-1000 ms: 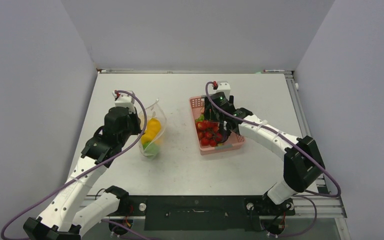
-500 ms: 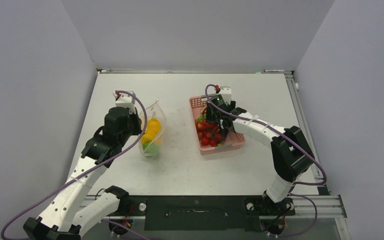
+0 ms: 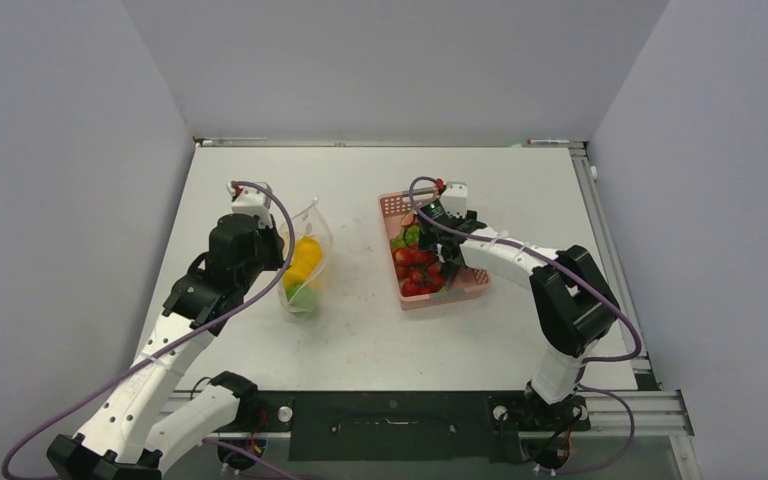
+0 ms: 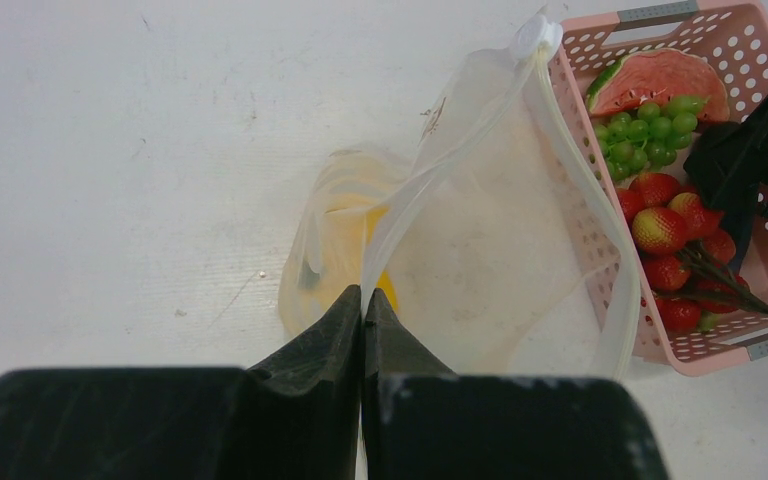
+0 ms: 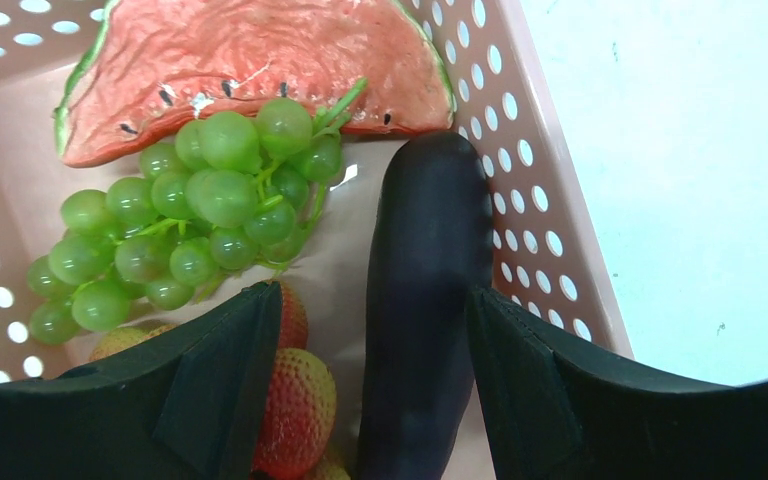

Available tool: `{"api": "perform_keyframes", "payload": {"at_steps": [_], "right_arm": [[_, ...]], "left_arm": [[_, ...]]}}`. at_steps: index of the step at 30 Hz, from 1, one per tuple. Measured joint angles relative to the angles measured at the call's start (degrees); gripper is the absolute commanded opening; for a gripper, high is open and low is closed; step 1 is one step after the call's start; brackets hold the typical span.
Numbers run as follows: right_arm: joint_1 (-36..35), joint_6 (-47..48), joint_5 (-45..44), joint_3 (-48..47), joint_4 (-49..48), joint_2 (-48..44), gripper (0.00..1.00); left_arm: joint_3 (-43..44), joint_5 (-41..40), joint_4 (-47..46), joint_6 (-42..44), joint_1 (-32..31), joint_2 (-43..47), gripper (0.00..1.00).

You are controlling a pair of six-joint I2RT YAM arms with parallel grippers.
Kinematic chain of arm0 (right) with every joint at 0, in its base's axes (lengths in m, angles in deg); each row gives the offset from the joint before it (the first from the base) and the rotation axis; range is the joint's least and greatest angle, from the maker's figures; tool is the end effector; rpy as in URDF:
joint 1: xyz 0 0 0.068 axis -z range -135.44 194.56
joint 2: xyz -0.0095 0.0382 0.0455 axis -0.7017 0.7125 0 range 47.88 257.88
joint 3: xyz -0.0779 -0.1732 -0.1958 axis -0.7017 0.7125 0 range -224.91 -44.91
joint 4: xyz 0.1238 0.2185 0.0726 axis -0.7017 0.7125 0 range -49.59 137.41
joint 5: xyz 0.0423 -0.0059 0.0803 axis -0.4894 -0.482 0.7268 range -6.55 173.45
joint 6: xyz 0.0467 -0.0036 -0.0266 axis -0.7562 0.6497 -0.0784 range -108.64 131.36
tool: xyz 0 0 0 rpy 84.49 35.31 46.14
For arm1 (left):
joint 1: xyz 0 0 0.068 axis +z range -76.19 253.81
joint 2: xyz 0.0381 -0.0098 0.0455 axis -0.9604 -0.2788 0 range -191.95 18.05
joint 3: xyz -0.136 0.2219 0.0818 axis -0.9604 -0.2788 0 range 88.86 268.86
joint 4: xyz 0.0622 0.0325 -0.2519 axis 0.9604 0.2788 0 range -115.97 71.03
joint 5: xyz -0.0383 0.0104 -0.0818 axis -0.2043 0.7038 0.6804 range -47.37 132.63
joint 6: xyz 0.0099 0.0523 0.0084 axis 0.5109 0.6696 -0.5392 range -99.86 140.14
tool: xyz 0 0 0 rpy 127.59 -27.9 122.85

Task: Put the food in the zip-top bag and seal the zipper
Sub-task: Pick up the fake vegetable from the bin.

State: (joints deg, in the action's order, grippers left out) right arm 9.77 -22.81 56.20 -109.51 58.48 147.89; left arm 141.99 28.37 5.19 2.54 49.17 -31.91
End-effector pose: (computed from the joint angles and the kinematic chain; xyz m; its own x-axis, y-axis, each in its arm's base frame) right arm 0.3076 0.1940 0.1955 -0.7052 0.1181 -0.6991 0.1362 0.9902 0.0299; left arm 0.1739 -0.0701 0.3382 -0.4690 -0.1073 -0.8766 0.0677 0.9853 -0.1568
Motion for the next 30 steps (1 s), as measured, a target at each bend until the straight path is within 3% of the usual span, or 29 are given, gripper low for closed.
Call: {"api": "perform_keyframes", "payload": {"at_steps": [21, 30], "right_arm": [[0.6, -3.0, -2.7, 1.9, 0.5, 0.9, 0.67], [1.1, -4.7, -2.8, 3.0, 0.5, 1.5, 0.54]], "left_arm": [[0.0, 0.9, -0.1, 0.0, 0.0, 0.0, 0.0], [0.0, 1.0, -0.1, 0.0, 0.0, 0.1, 0.0]]}}
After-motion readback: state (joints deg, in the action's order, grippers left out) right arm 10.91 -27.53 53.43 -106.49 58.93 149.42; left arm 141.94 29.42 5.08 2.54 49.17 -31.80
